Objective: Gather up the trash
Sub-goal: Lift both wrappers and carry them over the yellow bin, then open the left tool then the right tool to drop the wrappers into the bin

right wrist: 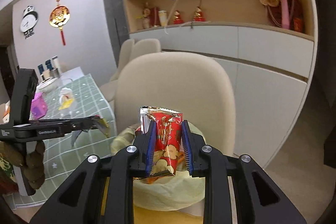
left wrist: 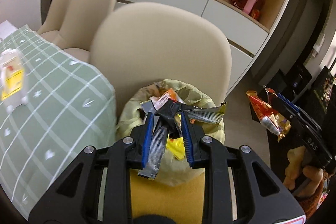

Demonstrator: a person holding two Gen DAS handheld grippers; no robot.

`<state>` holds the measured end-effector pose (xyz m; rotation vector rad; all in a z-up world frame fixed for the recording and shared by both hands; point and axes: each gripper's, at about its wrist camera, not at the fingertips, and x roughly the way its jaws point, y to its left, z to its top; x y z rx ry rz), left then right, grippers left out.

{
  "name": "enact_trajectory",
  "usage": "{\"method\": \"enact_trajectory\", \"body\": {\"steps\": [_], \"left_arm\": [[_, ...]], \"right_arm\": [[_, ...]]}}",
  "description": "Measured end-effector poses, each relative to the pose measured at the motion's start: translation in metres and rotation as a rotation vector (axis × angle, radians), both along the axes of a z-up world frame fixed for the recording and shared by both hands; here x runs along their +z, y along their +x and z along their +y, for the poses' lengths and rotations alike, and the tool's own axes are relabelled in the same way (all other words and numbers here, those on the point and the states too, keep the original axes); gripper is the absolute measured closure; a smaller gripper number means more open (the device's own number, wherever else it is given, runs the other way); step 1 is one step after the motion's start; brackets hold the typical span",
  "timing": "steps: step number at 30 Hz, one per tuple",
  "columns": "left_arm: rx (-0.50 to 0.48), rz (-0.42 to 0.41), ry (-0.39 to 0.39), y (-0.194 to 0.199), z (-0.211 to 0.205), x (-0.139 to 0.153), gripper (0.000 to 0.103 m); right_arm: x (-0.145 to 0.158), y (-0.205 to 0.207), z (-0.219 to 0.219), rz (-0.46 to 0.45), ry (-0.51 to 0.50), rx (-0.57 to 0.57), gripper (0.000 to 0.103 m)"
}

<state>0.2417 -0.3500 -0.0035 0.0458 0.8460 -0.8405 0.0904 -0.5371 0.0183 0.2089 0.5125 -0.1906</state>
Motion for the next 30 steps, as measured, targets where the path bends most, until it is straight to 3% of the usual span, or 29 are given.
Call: {"method": "enact_trajectory", "body": {"steps": [6,7,9,13,20,30], "left_arm": [[-0.059,0.003,-0.004,0.016,-0.046,-0.015,0.078],[-0.069,0.010,-0.011,0.018,-0.050,-0.016,0.074],[-0.089,0.026,-0.013,0.024,-0.059,-0.019,0.053],[-0.070,0.002,-0.018,0.027,-0.057,-0.016,0.052],[-0.027,-0.031,0.019,0.007,-0.013,-0.001,0.052],[0.047,-0.053,0.036,-0.018,0.069,0.013,0.051]], "right_arm": [[-0.020,0.002,-0.022,0.025,0.030,-0.039,0.079],[-0.025,0.003,-0.028,0.031,0.043,-0.049,0.079],[-0.032,0.004,-0.035,0.038,0.063,-0.061,0.079],[-0.039,0.006,-0.037,0.046,0.070,-0.054,0.079],[-0.056,0.036,-0.019,0.056,0.086,0.020,0.079],[-0.074,0.096,0.015,0.100,0.018,0.076,0.079]]}}
